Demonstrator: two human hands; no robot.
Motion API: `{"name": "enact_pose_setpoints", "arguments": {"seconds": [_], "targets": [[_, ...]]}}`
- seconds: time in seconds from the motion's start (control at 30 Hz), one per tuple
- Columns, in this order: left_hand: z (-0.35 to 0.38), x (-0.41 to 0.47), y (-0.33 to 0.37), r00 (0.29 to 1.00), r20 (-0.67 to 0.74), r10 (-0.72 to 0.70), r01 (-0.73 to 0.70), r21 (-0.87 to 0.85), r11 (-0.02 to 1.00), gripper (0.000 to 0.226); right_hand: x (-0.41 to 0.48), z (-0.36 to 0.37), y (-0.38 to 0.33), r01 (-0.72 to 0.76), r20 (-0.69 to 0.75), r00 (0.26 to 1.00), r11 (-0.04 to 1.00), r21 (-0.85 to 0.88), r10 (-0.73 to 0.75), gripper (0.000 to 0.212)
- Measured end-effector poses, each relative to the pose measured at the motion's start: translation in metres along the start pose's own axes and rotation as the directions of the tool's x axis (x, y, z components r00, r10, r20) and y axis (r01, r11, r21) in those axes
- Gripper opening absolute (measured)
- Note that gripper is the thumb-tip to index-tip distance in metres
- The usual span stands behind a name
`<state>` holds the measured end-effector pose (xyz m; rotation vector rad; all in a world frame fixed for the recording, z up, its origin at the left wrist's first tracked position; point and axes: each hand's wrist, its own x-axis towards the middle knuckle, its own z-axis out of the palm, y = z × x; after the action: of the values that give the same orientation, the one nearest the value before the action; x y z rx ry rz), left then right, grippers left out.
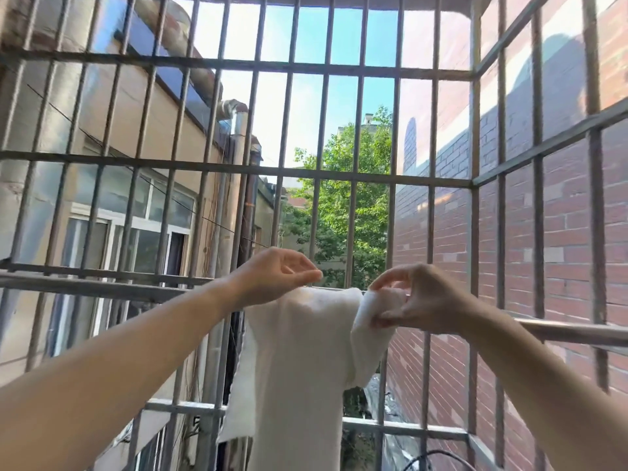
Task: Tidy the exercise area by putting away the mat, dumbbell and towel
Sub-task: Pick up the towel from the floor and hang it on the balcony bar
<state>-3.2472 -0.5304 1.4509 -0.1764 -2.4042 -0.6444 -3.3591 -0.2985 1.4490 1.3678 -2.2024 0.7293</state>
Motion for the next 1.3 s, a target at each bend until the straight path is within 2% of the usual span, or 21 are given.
{"name": "enact_pose_setpoints", "arguments": {"seconds": [0.03, 0.1, 0.17, 0.2, 0.3, 0.4, 0.5, 0.63, 0.7, 0.8, 0.9, 0.93, 1.07, 1.17, 1.3], "targets": [[0.004, -0.002, 0.008, 0.999, 0.035, 0.026, -0.026, 0.003, 1.0, 0.028, 0.001, 0.003, 0.003, 0.007, -0.024, 1.0, 1.0, 0.012, -0.007, 0.047], [0.016, -0.004, 0.017, 0.993, 0.101, 0.058, -0.071, 0.134, 0.988, 0.04, 0.002, 0.006, 0.006, 0.018, -0.081, 0.997, 0.999, 0.051, -0.013, 0.042], [0.025, -0.004, 0.018, 0.993, 0.065, 0.101, -0.117, 0.308, 0.944, 0.042, 0.004, 0.004, 0.008, 0.03, -0.142, 0.99, 0.997, 0.065, -0.021, 0.039], [0.028, -0.002, 0.017, 0.991, 0.016, 0.132, -0.13, 0.332, 0.934, 0.036, 0.005, 0.002, 0.007, 0.043, -0.178, 0.983, 0.997, 0.065, -0.031, 0.038], [0.024, 0.007, 0.012, 0.983, -0.118, 0.141, -0.117, 0.185, 0.976, 0.015, 0.013, -0.007, 0.007, 0.063, -0.299, 0.953, 0.996, 0.069, -0.039, 0.038], [0.013, 0.016, 0.01, 0.98, -0.183, 0.081, -0.059, 0.125, 0.99, 0.015, 0.018, -0.01, 0.006, 0.037, -0.398, 0.917, 0.999, 0.037, -0.019, 0.049], [0.006, 0.02, 0.001, 0.971, -0.235, 0.042, -0.004, 0.163, 0.987, 0.015, 0.013, -0.005, 0.008, -0.03, -0.385, 0.922, 0.998, 0.054, 0.048, 0.064], [0.003, 0.017, -0.014, 0.965, -0.26, -0.026, 0.058, 0.116, 0.992, 0.012, 0.005, 0.013, -0.002, -0.003, -0.175, 0.984, 0.973, 0.232, 0.045, 0.065], [0.004, 0.014, -0.015, 0.965, -0.262, -0.031, 0.055, 0.082, 0.995, 0.011, 0.008, 0.026, -0.006, 0.014, -0.123, 0.992, 0.943, 0.332, 0.029, 0.063], [0.006, 0.011, -0.014, 0.956, -0.29, -0.055, 0.069, 0.039, 0.997, 0.012, 0.016, 0.047, -0.011, 0.022, -0.189, 0.98, 0.919, 0.394, 0.058, 0.052], [0.003, 0.009, -0.016, 0.959, -0.277, -0.057, 0.069, 0.036, 0.997, 0.013, 0.023, 0.057, -0.017, 0.063, -0.288, 0.955, 0.904, 0.423, 0.069, 0.022], [0.0, 0.009, -0.017, 0.96, -0.274, -0.059, 0.072, 0.035, 0.997, 0.012, 0.024, 0.056, -0.019, 0.072, -0.302, 0.951, 0.898, 0.435, 0.071, 0.018], [-0.011, 0.007, -0.024, 0.944, -0.316, -0.098, 0.118, 0.045, 0.992, 0.011, 0.028, 0.047, -0.022, 0.09, -0.318, 0.946, 0.896, 0.436, 0.059, 0.025], [-0.012, 0.005, -0.023, 0.938, -0.327, -0.117, 0.147, 0.07, 0.987, 0.012, 0.033, 0.043, -0.021, 0.091, -0.347, 0.934, 0.887, 0.452, 0.081, 0.022], [0.0, -0.001, 0.0, 0.938, -0.346, 0.0, 0.033, 0.09, 0.995, 0.01, 0.037, 0.044, -0.02, 0.094, -0.342, 0.937, 0.894, 0.438, 0.069, 0.014]]}}
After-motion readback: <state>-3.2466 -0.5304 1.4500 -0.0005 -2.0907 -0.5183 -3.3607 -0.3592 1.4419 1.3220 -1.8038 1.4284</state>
